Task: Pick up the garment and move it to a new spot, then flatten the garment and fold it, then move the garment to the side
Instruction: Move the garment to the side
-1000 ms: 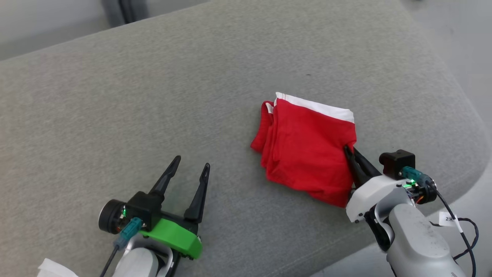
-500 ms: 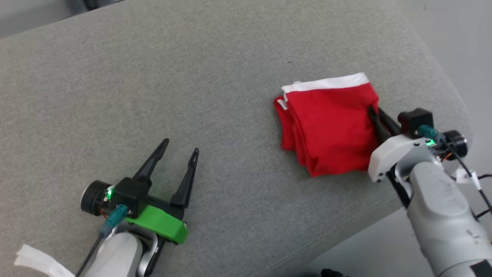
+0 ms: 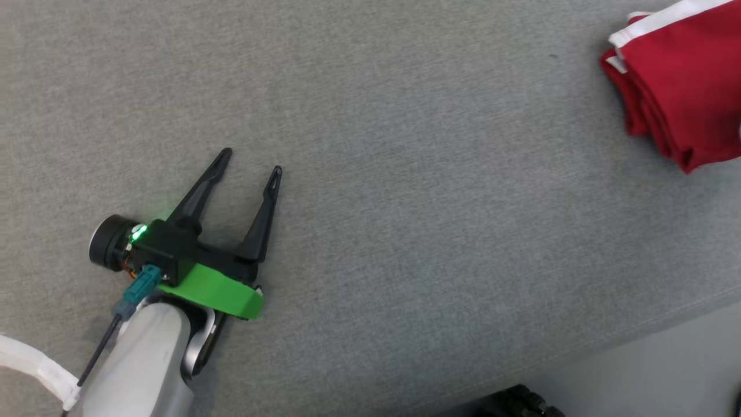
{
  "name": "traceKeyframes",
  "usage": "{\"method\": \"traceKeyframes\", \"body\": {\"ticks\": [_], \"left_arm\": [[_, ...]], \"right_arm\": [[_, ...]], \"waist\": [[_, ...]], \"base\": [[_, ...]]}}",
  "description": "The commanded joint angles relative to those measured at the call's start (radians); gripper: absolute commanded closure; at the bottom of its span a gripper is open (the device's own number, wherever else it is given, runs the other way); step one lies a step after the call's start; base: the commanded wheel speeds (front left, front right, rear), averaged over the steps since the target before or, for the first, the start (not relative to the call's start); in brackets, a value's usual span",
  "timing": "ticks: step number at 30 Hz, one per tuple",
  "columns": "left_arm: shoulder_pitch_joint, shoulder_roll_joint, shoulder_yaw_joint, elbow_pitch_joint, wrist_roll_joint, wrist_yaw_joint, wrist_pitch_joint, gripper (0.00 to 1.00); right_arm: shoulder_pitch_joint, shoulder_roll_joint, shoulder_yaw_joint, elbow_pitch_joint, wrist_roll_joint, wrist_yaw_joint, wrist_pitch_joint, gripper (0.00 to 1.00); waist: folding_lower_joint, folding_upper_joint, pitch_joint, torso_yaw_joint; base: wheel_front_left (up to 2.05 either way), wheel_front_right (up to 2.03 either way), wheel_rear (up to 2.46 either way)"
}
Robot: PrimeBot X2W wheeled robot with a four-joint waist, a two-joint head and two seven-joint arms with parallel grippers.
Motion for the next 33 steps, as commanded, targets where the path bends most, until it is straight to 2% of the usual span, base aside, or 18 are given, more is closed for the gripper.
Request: {"method": "traceKeyframes", "body": {"ticks": [1,2,3,4,5,6,12,16,18,24,33], "left_arm": [[-0.019,0.005,0.003,0.007,-0.005,0.003,0.001,0.00],[-0.021,0.004,0.003,0.008,-0.005,0.003,0.001,0.00],[-0.023,0.001,0.003,0.009,-0.005,0.003,0.001,0.00],[-0.026,-0.002,0.001,0.011,-0.005,0.003,0.001,0.00],[-0.027,-0.005,0.001,0.013,-0.005,0.003,0.001,0.00],[-0.026,-0.008,0.002,0.016,-0.006,0.003,0.002,0.00],[0.010,-0.036,0.027,0.039,0.001,0.003,0.002,0.00],[0.038,-0.052,0.068,0.052,0.010,0.003,0.001,0.00],[0.057,-0.068,0.112,0.057,0.018,0.003,0.001,0.00],[0.097,-0.095,0.205,0.078,0.037,0.003,0.001,0.00],[0.144,-0.135,0.316,0.106,0.056,0.003,0.001,0.00]], "right_arm": [[-0.014,-0.012,-0.033,-0.012,-0.027,-0.002,0.008,1.00],[-0.018,-0.014,-0.071,-0.023,-0.048,-0.002,0.019,1.00],[-0.018,-0.016,-0.103,-0.032,-0.070,-0.002,0.029,0.95],[-0.015,-0.015,-0.139,-0.045,-0.100,-0.002,0.044,0.75],[-0.011,-0.014,-0.168,-0.055,-0.120,-0.002,0.051,0.60],[-0.009,-0.007,-0.205,-0.071,-0.143,-0.002,0.055,0.02],[0.005,0.062,-0.341,-0.134,-0.234,-0.002,0.005,0.00],[-0.010,0.128,-0.325,-0.143,-0.233,-0.002,-0.079,0.00],[-0.002,0.188,-0.270,-0.158,-0.203,-0.002,-0.111,0.00],[0.063,0.264,-0.107,-0.230,-0.058,-0.002,-0.119,0.00],[0.271,0.292,0.127,-0.351,0.175,-0.002,-0.120,0.00]], "waist": [[0.0000,-0.0001,0.071,0.078],[0.0000,-0.0001,0.071,0.084],[0.0000,-0.0001,0.069,0.089],[0.0000,-0.0001,0.065,0.095],[0.0000,-0.0001,0.062,0.098],[0.0000,-0.0001,0.056,0.102],[0.0000,-0.0001,-0.008,0.110],[0.0000,-0.0001,-0.068,0.111],[0.0000,-0.0001,-0.113,0.113],[0.0000,-0.0001,-0.194,0.131],[0.0000,-0.0001,-0.301,0.181]], "base": [[0.00,0.00,0.00],[0.00,0.00,0.00],[0.00,0.00,0.00],[0.00,0.00,0.00],[0.00,0.00,0.00],[0.00,0.00,0.00],[0.00,0.00,0.00],[0.00,0.00,0.00],[0.00,0.00,0.00],[0.00,0.00,0.00],[0.00,0.00,0.00]]}}
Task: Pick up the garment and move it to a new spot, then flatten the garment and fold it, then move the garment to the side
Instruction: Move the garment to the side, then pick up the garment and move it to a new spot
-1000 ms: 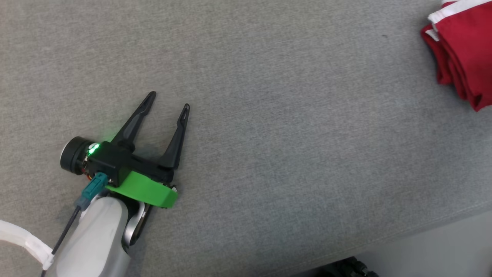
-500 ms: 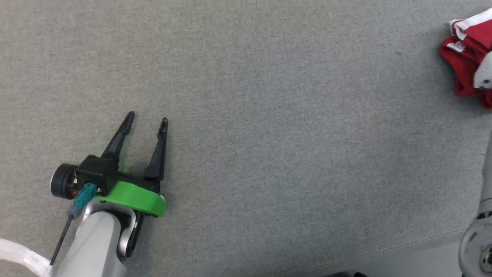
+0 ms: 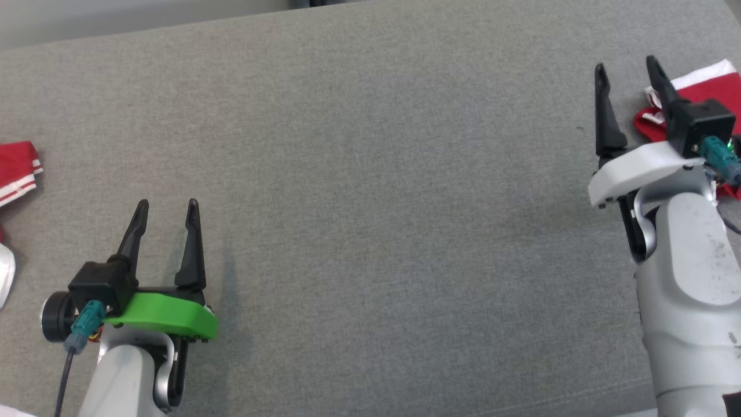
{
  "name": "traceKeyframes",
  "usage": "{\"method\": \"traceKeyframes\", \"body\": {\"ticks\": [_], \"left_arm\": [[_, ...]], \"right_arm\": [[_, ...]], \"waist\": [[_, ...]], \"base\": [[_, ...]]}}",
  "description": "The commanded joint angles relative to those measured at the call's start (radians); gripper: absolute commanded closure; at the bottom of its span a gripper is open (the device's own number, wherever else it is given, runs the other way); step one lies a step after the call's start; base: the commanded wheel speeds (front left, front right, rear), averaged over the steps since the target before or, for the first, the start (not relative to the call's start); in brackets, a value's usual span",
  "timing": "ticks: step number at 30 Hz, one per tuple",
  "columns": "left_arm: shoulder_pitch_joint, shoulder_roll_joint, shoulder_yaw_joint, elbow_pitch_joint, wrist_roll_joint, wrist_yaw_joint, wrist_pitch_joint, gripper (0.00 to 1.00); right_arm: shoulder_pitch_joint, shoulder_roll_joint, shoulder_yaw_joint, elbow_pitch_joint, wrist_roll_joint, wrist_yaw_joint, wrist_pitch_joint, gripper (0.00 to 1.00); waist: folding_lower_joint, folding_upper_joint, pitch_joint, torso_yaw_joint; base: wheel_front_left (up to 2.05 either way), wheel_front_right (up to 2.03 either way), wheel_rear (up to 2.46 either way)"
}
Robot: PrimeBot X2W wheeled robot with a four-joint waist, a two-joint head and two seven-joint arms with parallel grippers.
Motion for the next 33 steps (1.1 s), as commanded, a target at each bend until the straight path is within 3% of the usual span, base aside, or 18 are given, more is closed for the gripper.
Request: {"method": "traceKeyframes", "body": {"ticks": [1,14,22,33], "left_arm": [[0.023,-0.010,0.012,0.008,0.017,0.003,0.000,0.00],[0.144,-0.059,0.051,0.064,0.039,0.003,0.000,0.00],[0.225,-0.083,0.073,0.072,0.046,0.003,0.000,0.00],[0.238,-0.097,0.104,0.015,0.069,0.003,0.000,0.00]], "right_arm": [[0.043,-0.004,0.011,-0.011,0.035,-0.002,-0.005,0.00],[0.362,-0.003,0.141,-0.074,0.265,-0.002,-0.005,0.00],[0.502,-0.003,0.203,-0.116,0.279,-0.002,-0.005,0.00],[0.505,-0.002,0.250,-0.139,0.266,-0.002,-0.005,0.00]], "waist": [[-0.0001,0.0000,-0.061,0.042],[-0.0001,0.0000,-0.200,0.113],[-0.0001,0.0000,-0.260,0.130],[-0.0001,0.0000,-0.242,0.154]], "base": [[0.00,0.00,0.00],[0.00,0.00,0.00],[0.00,0.00,0.00],[0.00,0.00,0.00]]}}
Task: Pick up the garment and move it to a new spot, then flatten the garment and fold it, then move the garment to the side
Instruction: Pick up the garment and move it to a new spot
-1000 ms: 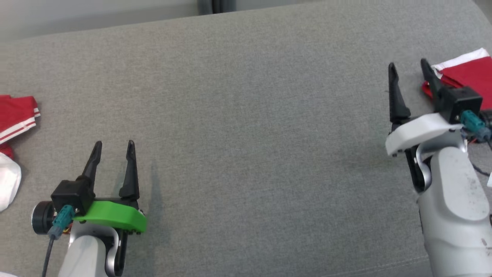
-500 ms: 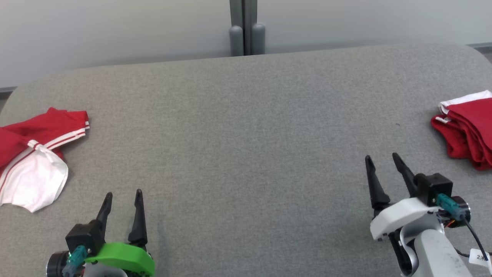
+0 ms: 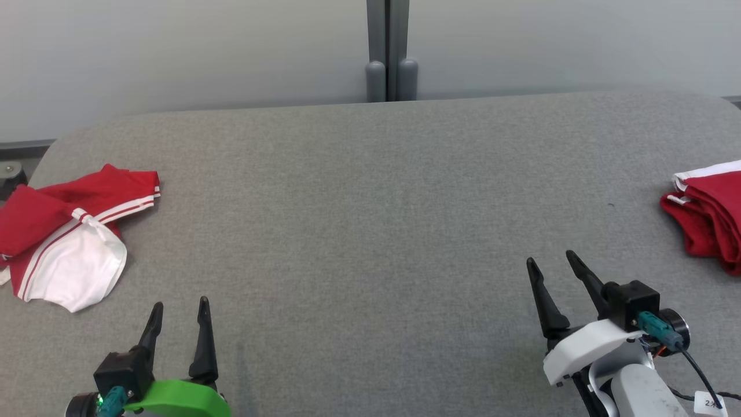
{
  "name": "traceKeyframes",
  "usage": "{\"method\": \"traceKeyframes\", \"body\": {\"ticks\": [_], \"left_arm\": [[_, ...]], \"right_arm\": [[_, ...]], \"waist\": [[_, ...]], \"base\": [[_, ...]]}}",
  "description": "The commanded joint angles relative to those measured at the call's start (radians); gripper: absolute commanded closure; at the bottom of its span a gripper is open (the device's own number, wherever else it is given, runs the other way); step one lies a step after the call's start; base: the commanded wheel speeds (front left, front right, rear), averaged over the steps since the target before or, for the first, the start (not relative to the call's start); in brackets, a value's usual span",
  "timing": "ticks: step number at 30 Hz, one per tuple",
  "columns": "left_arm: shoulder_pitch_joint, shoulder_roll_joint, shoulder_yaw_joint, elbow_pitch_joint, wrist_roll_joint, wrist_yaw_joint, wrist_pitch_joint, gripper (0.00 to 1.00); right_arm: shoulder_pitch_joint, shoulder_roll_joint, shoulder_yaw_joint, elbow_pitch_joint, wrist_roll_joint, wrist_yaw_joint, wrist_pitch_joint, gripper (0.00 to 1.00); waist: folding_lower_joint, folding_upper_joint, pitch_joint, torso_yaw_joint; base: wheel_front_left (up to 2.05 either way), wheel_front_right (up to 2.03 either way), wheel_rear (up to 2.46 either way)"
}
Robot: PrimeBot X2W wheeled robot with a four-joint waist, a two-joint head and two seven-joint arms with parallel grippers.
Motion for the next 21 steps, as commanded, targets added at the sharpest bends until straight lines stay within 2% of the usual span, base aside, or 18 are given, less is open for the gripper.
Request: {"method": "traceKeyframes", "body": {"ticks": [1,4,10,15,16,21], "left_arm": [[-0.004,0.001,0.003,-0.002,-0.006,0.003,-0.001,0.00],[-0.017,-0.001,0.006,-0.010,-0.017,0.003,-0.001,0.00],[-0.022,-0.004,0.030,-0.034,-0.020,0.003,-0.001,0.00],[-0.016,-0.005,0.055,-0.006,-0.007,0.003,-0.001,0.00],[-0.016,-0.006,0.065,0.005,-0.011,0.003,-0.001,0.00],[-0.010,-0.008,0.092,0.040,-0.019,0.003,-0.001,0.00]], "right_arm": [[-0.011,-0.004,0.001,-0.006,-0.002,-0.002,-0.005,0.00],[-0.022,-0.003,0.010,-0.009,0.005,-0.002,-0.005,0.00],[-0.032,-0.004,0.035,-0.005,0.003,-0.002,-0.005,0.00],[-0.046,-0.004,0.065,0.017,0.014,-0.002,-0.005,0.00],[-0.051,-0.004,0.076,0.027,0.010,-0.002,-0.005,0.00],[-0.061,-0.004,0.093,0.047,0.019,-0.002,-0.005,0.00]], "waist": [[0.0000,0.0000,0.014,0.023],[0.0000,0.0000,0.025,0.068],[0.0000,0.0000,0.048,0.203],[0.0000,0.0000,0.060,0.322],[0.0000,0.0000,0.064,0.365],[0.0000,0.0000,0.066,0.451]], "base": [[0.00,0.00,0.00],[0.00,0.00,0.00],[0.00,0.00,0.00],[0.00,0.00,0.00],[0.00,0.00,0.00],[0.00,0.00,0.00]]}}
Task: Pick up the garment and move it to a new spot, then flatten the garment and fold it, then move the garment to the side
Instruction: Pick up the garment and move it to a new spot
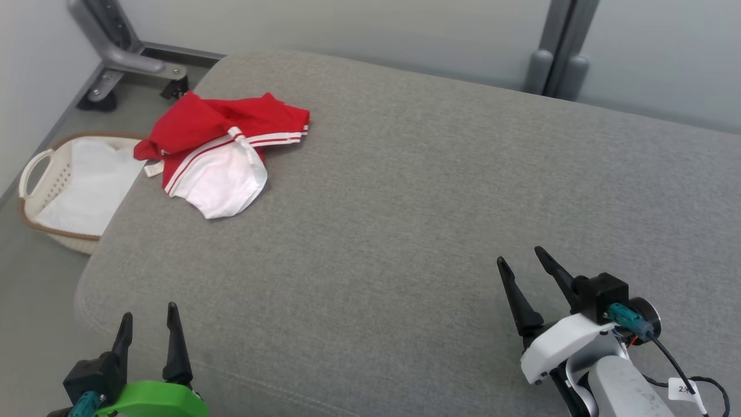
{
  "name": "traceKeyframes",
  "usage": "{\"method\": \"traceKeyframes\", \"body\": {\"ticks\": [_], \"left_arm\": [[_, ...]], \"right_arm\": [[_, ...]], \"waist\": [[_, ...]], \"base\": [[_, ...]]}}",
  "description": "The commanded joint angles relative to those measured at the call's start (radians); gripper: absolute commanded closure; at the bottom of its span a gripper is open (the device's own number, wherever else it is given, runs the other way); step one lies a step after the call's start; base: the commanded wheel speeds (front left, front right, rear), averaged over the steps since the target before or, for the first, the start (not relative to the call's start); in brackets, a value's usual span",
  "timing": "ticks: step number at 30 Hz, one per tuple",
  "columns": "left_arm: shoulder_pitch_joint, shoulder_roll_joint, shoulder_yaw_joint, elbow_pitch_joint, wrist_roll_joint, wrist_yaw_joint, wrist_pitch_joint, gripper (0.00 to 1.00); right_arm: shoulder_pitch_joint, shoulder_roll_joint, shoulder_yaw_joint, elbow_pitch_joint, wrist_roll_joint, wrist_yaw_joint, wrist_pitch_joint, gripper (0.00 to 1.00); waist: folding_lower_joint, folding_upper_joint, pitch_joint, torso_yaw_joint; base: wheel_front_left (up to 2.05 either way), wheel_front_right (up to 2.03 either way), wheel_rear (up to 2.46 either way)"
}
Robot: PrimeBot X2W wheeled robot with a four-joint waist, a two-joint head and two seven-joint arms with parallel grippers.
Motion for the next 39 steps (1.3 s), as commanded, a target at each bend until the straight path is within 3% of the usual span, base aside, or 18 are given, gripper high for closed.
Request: {"method": "traceKeyframes", "body": {"ticks": [1,9,24,29,39], "left_arm": [[0.007,0.000,0.004,0.004,-0.001,0.003,-0.001,0.00],[0.006,-0.001,0.025,0.009,0.014,0.003,-0.001,0.00],[-0.202,0.003,0.010,0.058,-0.056,0.003,-0.001,0.00],[-0.341,0.062,-0.035,0.089,-0.096,0.003,-0.001,0.00],[-0.651,0.289,-0.204,0.230,-0.326,0.003,-0.001,0.00]], "right_arm": [[-0.011,-0.005,0.002,0.007,0.007,-0.002,-0.005,0.00],[-0.030,-0.005,0.017,0.032,-0.004,-0.002,-0.005,0.00],[-0.094,-0.005,0.016,-0.029,-0.085,-0.002,-0.005,0.00],[-0.142,-0.005,0.026,-0.067,-0.112,-0.002,-0.005,0.00],[-0.244,-0.005,0.064,-0.146,-0.145,-0.002,-0.005,0.00]], "waist": [[0.0000,0.0000,0.016,0.124],[0.0000,0.0000,0.037,0.159],[0.0000,0.0000,0.199,0.078],[0.0000,0.0000,0.280,0.041],[0.0000,0.0000,0.430,-0.068]], "base": [[0.00,0.00,0.00],[0.00,0.00,0.00],[0.00,0.00,0.00],[0.00,0.00,0.00],[0.00,0.00,0.00]]}}
